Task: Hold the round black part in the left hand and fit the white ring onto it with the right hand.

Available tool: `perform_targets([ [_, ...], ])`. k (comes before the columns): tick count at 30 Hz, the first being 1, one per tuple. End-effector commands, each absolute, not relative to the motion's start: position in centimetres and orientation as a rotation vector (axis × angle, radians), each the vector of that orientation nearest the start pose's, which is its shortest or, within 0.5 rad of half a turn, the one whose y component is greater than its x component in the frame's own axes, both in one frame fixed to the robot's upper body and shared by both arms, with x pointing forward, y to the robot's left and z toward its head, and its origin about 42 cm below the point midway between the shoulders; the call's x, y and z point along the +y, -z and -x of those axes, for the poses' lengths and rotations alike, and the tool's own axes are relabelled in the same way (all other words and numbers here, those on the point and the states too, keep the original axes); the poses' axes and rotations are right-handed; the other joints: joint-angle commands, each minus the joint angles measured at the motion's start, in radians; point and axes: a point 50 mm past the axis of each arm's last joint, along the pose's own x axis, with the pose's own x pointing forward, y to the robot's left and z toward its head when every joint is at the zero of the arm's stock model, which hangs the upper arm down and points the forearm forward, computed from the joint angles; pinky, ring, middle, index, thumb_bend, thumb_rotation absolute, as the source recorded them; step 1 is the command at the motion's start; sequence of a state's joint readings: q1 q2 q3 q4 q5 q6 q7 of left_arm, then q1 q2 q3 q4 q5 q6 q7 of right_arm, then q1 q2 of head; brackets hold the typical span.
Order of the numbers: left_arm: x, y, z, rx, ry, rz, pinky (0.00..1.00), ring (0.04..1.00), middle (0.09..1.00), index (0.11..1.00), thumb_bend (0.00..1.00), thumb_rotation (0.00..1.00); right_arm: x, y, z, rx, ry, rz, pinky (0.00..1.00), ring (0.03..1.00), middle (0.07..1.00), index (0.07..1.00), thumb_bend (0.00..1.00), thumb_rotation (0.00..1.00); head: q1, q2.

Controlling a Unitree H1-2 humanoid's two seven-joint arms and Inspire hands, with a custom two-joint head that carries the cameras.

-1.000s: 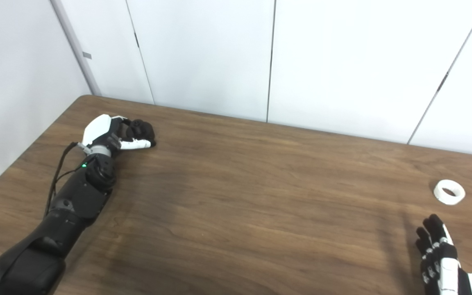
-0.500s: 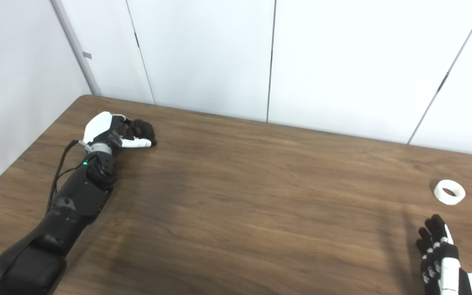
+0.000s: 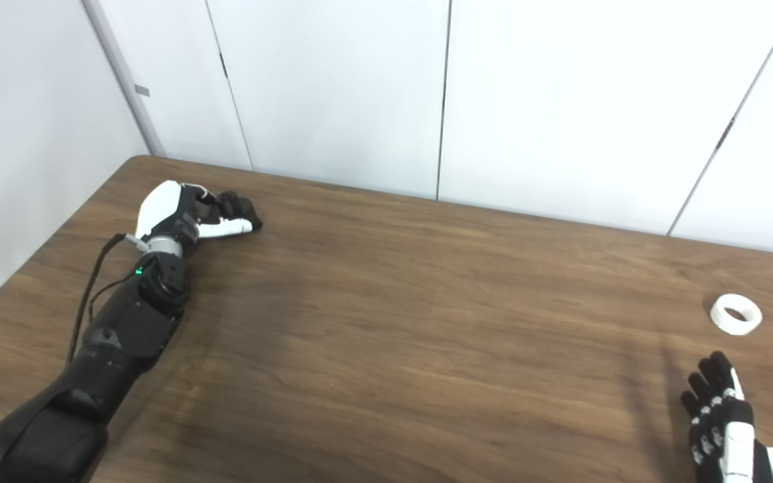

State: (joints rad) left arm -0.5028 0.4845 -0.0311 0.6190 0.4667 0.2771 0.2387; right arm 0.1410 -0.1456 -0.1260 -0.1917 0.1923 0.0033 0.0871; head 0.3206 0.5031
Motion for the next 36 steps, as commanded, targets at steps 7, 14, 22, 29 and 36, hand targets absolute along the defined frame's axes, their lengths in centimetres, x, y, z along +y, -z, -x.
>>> perform_targets([
  [7,41.6,-18.7,-43.4,0.14,-0.471,-1.028,1.0,0.888,0.757,0.483,0.52,0.05,-29.2,-12.9,-23.8,-0.102,0.041,-0.022,1.0,0.976,0.982,0.989,0.46,1.0,-0.006,0.006],
  [14,40.1,-19.3,-42.3,0.074,-0.428,-1.054,1.0,0.89,0.765,0.484,0.52,0.05,-28.8,-13.1,-23.8,-0.094,0.043,-0.008,1.0,0.979,0.979,0.978,0.48,1.0,-0.022,0.011],
  [22,37.3,-19.4,-40.4,0.031,-0.352,-1.108,1.0,0.887,0.755,0.483,0.52,0.05,-28.1,-13.6,-23.7,-0.094,0.059,-0.008,1.0,0.978,0.981,0.986,0.45,1.0,-0.057,0.023],
  [29,33.7,-18.6,-38.4,-0.006,-0.264,-1.14,1.0,0.878,0.762,0.484,0.52,0.05,-27.3,-14.1,-23.6,-0.1,0.074,-0.01,1.0,0.971,0.969,0.981,0.37,1.0,-0.098,0.04],
  [36,29.7,-18.3,-36.4,-0.087,-0.143,-1.136,1.0,0.891,0.776,0.484,0.52,0.05,-26.9,-14.2,-23.5,-0.1,0.073,-0.013,1.0,0.977,0.977,0.988,0.3,1.0,-0.137,0.057],
])
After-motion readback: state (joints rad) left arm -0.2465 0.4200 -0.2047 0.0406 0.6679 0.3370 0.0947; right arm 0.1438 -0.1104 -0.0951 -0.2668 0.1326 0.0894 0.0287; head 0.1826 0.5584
